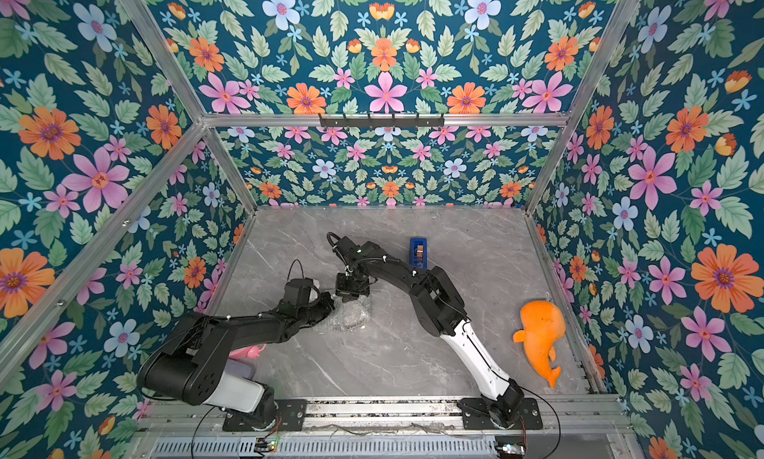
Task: Wrap dinner plates in bubble wrap
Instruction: Wrap the plate in the bubble wrap.
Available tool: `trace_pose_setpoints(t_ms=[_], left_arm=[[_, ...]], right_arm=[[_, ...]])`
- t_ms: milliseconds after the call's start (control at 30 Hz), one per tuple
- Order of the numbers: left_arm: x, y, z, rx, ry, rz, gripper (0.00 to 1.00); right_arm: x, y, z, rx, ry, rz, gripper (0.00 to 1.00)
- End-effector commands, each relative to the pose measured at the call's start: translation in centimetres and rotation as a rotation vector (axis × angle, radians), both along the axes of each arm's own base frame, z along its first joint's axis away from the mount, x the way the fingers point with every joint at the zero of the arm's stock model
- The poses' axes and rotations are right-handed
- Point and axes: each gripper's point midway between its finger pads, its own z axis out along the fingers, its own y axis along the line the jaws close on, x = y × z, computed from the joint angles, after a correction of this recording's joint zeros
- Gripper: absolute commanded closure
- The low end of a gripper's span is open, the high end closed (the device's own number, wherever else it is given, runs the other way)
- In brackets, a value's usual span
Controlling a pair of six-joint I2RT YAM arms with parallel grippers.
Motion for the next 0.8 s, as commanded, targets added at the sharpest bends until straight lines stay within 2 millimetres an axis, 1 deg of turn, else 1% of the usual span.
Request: trace_pose_setpoints(t_ms=[0,33,100,167,200,233,267,300,367,400,467,567,600,667,767], left_arm=[[-1.9,1.1,-1.2,0.079,0.089,-0.016,1.0],[-1.7,1.2,-0.6,0.091,0.079,-0.013,0.98],[-1.3,1.9,0.8,0.124,0.058,0.012,0.89],[-1.1,3.3,2.6,0.173,0.037,0.083,0.83],[-1.2,4.0,3.5,0.184,0.029,0.121,0.82],[-1.4,4.6,4.4,0.182,0.017,0.164,0.82],[-1.7,4.6,5.2,0.161,0.001,0.191,0.86],[-1.9,4.4,5.8,0.133,-0.014,0.2,0.89],[-2.6,2.6,6.6,0.066,-0.036,0.163,0.95],[-2.9,1.7,6.5,0.05,-0.034,0.139,0.97],[-3.5,-0.1,5.8,0.029,-0.011,0.073,1.0],[-3.6,-2.1,4.9,-0.02,0.018,0.016,1.0],[-3.4,-2.4,4.6,-0.024,0.023,0.012,1.0],[-3.0,-2.1,3.8,0.009,0.04,0.028,1.0],[-2.3,-0.8,2.3,0.1,0.066,0.082,1.0]], right_arm=[[0.5,-0.8,-2.2,-0.034,0.023,-0.035,1.0],[0.2,-1.0,-2.7,-0.041,0.045,-0.039,1.0],[-0.4,-1.3,-3.5,-0.057,0.075,-0.05,1.0],[-0.9,-1.7,-4.1,-0.065,0.1,-0.063,1.0],[-1.1,-1.9,-4.2,-0.068,0.107,-0.07,1.0],[-1.2,-2.0,-4.2,-0.067,0.112,-0.08,1.0],[-1.3,-2.0,-4.1,-0.061,0.115,-0.087,1.0],[-1.4,-2.0,-4.0,-0.058,0.117,-0.095,1.0],[-1.4,-1.9,-3.7,-0.049,0.121,-0.102,1.0],[-1.4,-1.8,-3.6,-0.046,0.123,-0.105,1.0],[-1.4,-1.7,-3.2,-0.041,0.125,-0.111,1.0],[-1.3,-1.8,-2.8,-0.045,0.118,-0.119,1.0],[-1.3,-1.9,-2.7,-0.047,0.116,-0.121,1.0],[-1.2,-1.9,-2.4,-0.048,0.113,-0.126,1.0],[-1.1,-2.0,-1.8,-0.047,0.1,-0.13,1.0]])
